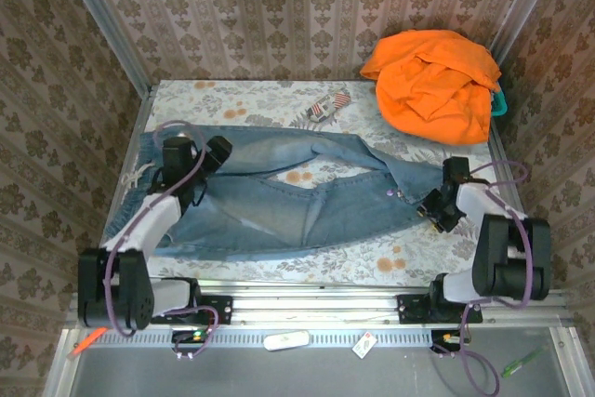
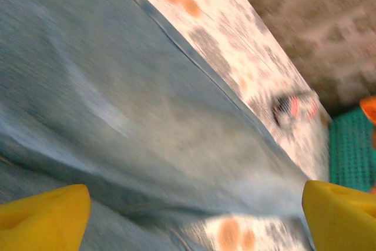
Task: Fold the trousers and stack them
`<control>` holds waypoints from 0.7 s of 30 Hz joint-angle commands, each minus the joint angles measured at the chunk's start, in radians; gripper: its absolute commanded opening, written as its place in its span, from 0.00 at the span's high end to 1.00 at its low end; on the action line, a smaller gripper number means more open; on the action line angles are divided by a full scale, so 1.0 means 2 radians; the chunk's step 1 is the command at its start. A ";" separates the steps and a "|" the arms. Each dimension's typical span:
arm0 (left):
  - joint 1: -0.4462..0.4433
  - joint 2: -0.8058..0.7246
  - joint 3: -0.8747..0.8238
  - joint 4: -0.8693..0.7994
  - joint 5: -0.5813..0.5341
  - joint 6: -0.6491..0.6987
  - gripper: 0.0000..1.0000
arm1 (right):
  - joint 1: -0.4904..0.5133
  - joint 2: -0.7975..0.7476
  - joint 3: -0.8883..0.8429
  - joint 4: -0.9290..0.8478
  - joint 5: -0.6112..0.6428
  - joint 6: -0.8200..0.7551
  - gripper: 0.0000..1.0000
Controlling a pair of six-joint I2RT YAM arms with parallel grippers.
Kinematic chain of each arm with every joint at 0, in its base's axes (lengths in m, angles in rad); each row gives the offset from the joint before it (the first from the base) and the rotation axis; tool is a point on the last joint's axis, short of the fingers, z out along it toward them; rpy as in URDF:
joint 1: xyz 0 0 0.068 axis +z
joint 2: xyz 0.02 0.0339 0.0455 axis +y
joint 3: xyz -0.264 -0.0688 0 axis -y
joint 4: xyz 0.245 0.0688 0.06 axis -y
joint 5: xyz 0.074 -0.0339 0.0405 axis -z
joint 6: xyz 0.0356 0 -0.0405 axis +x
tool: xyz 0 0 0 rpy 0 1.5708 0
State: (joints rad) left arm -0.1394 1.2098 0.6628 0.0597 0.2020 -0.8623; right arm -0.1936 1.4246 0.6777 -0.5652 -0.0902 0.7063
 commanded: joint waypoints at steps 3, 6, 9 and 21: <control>-0.022 -0.069 -0.047 -0.045 0.003 0.024 0.07 | 0.001 0.055 0.001 0.050 -0.039 0.010 1.00; -0.022 -0.092 -0.052 -0.059 -0.010 0.033 0.06 | 0.001 0.016 -0.014 0.041 -0.027 0.013 1.00; -0.023 -0.099 -0.045 -0.070 -0.012 0.044 0.06 | 0.001 -0.069 -0.020 -0.001 -0.011 0.013 1.00; -0.024 -0.078 -0.022 -0.060 0.012 0.049 0.07 | 0.005 -0.324 0.022 -0.227 0.047 0.025 1.00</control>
State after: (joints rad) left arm -0.1829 1.0538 0.5831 -0.0608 0.2039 -0.7879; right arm -0.1844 0.8532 0.7136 -0.8326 -0.0689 0.7204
